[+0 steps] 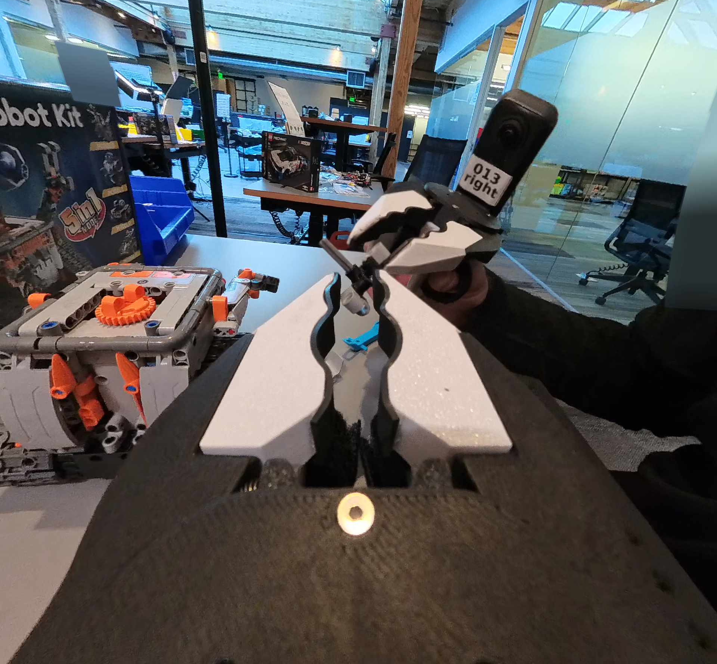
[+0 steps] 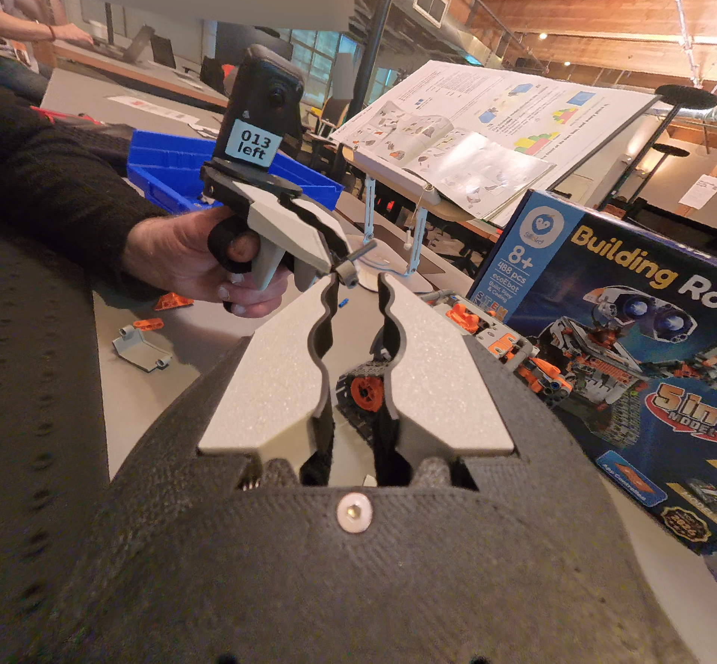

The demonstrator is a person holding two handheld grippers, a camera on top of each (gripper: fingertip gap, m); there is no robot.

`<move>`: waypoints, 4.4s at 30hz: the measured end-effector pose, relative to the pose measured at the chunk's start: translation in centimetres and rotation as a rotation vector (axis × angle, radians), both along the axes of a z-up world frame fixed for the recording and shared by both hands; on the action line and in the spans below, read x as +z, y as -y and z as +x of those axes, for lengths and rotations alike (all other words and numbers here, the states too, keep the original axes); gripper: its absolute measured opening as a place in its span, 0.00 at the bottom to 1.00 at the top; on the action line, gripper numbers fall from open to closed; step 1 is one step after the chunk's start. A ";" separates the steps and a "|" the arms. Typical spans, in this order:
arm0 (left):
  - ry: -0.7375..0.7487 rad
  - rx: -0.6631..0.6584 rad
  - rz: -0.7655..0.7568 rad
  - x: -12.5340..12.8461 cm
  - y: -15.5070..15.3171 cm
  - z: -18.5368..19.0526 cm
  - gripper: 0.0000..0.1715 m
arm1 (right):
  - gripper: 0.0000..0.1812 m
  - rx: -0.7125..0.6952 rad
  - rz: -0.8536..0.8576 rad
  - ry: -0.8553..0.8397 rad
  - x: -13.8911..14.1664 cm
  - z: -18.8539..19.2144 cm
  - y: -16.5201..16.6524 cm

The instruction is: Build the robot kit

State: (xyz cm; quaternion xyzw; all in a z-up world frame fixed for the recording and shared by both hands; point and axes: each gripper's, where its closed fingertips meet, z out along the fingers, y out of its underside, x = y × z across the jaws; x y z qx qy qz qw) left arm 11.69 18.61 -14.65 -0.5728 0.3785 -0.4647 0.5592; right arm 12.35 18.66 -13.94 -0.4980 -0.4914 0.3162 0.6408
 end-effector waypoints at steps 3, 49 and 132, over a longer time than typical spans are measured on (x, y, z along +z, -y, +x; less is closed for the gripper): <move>-0.015 0.008 0.019 -0.1 0.0 0.0 0.06 | 0.10 -0.006 -0.004 -0.027 0.4 0.5 -0.2; -0.111 0.008 0.121 -0.8 0.8 1.1 0.06 | 0.13 -0.046 -0.057 -0.112 3.3 3.3 0.2; -1.022 -0.272 0.345 -15.5 3.9 6.8 0.07 | 0.16 -0.092 -0.525 0.517 -11.7 9.4 2.7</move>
